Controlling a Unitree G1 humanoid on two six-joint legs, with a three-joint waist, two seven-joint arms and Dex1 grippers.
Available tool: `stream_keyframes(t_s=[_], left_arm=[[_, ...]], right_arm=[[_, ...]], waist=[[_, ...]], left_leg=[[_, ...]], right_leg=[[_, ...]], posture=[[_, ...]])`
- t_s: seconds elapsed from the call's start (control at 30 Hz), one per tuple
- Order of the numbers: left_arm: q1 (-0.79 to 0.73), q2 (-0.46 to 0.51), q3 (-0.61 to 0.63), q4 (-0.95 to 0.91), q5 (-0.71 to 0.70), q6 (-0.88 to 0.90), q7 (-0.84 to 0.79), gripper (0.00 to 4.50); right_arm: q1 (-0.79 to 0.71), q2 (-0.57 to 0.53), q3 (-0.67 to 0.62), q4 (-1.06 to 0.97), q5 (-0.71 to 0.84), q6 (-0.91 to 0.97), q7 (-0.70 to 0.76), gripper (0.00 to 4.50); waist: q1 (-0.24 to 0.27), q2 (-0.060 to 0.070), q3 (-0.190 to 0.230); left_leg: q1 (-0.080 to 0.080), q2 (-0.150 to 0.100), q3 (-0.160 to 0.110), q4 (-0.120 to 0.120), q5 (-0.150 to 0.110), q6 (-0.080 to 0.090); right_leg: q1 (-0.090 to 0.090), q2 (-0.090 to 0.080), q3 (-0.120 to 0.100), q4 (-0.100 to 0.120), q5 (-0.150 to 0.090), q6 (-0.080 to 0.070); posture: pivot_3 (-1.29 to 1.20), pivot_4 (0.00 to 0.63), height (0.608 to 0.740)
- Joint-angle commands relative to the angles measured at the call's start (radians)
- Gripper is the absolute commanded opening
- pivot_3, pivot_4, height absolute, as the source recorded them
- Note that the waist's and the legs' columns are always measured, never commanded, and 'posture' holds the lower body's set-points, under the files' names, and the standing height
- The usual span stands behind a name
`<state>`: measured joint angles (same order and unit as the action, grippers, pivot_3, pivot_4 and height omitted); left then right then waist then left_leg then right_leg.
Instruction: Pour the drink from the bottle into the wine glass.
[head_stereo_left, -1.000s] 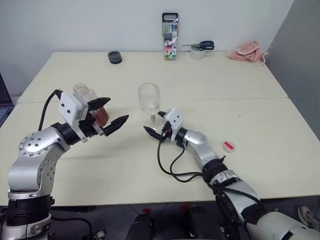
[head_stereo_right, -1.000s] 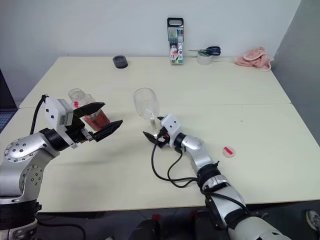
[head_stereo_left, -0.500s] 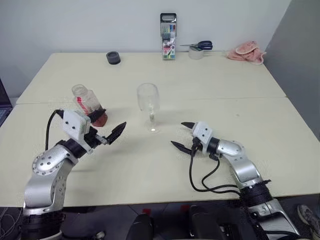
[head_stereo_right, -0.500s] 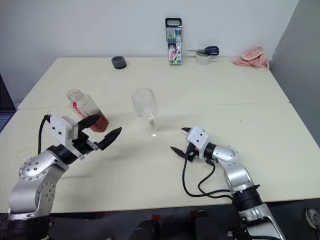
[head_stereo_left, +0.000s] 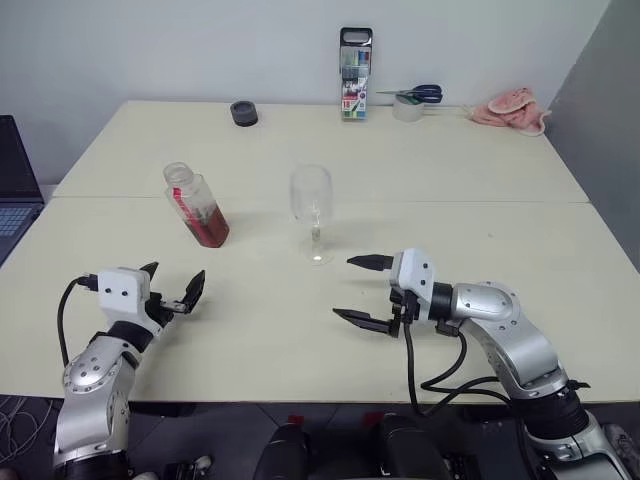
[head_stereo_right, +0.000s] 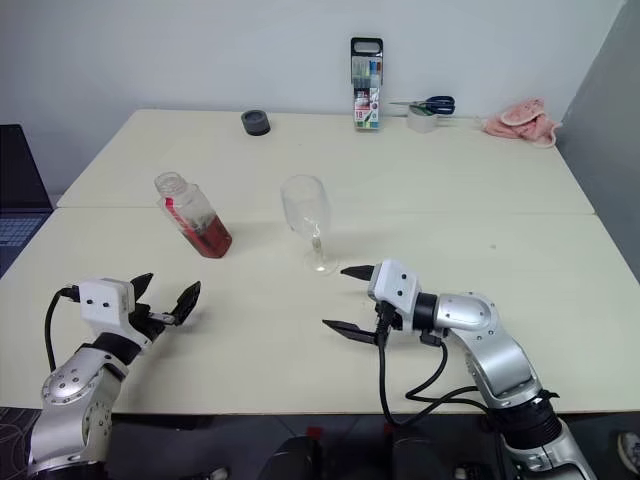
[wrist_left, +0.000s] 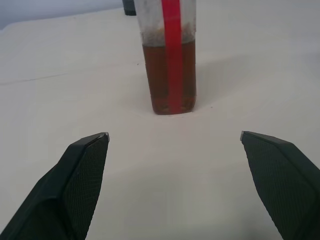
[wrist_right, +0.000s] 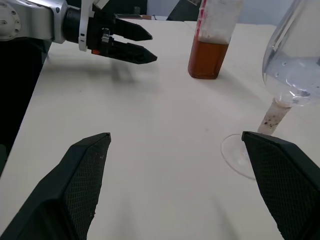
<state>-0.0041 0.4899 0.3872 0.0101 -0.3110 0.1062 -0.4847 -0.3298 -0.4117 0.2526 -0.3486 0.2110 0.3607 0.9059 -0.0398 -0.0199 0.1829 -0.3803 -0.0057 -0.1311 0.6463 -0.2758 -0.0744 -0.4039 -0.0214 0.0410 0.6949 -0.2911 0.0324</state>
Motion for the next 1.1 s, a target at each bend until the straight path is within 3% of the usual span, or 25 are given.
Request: stream_keyframes(t_s=[0.03, 0.27, 0.93, 1.1], left_arm=[[-0.033, 0.033, 0.01, -0.005, -0.009, 0.006, -0.011, 4.5], [-0.174, 0.067, -0.004, 0.035, -0.012, 0.076, -0.003, 4.5], [-0.313, 0.111, -0.053, 0.148, 0.026, 0.112, -0.024, 4.5], [-0.368, 0.132, -0.077, 0.217, 0.038, 0.103, -0.049, 4.5]], right_arm=[[-0.024, -0.004, 0.0, -0.049, 0.019, 0.01, -0.01, 4.48], [-0.048, -0.019, 0.009, -0.095, 0.041, 0.063, -0.014, 4.48], [-0.087, -0.026, 0.015, -0.109, 0.055, 0.098, -0.036, 4.48], [-0.125, 0.014, -0.037, -0.126, 0.173, 0.157, -0.034, 4.48]], waist=[[0.002, 0.0, 0.0], [0.005, 0.0, 0.0], [0.005, 0.0, 0.0], [0.005, 0.0, 0.0]], left_leg=[[0.0, 0.0, 0.0, 0.0, 0.0, 0.0], [0.0, 0.0, 0.0, 0.0, 0.0, 0.0], [0.0, 0.0, 0.0, 0.0, 0.0, 0.0], [0.0, 0.0, 0.0, 0.0, 0.0, 0.0]], right_leg=[[0.0, 0.0, 0.0, 0.0, 0.0, 0.0], [0.0, 0.0, 0.0, 0.0, 0.0, 0.0], [0.0, 0.0, 0.0, 0.0, 0.0, 0.0], [0.0, 0.0, 0.0, -0.001, 0.0, 0.0]], posture=[[0.0, 0.15, 0.74], [0.0, 0.15, 0.74], [0.0, 0.15, 0.74], [0.0, 0.15, 0.74]])
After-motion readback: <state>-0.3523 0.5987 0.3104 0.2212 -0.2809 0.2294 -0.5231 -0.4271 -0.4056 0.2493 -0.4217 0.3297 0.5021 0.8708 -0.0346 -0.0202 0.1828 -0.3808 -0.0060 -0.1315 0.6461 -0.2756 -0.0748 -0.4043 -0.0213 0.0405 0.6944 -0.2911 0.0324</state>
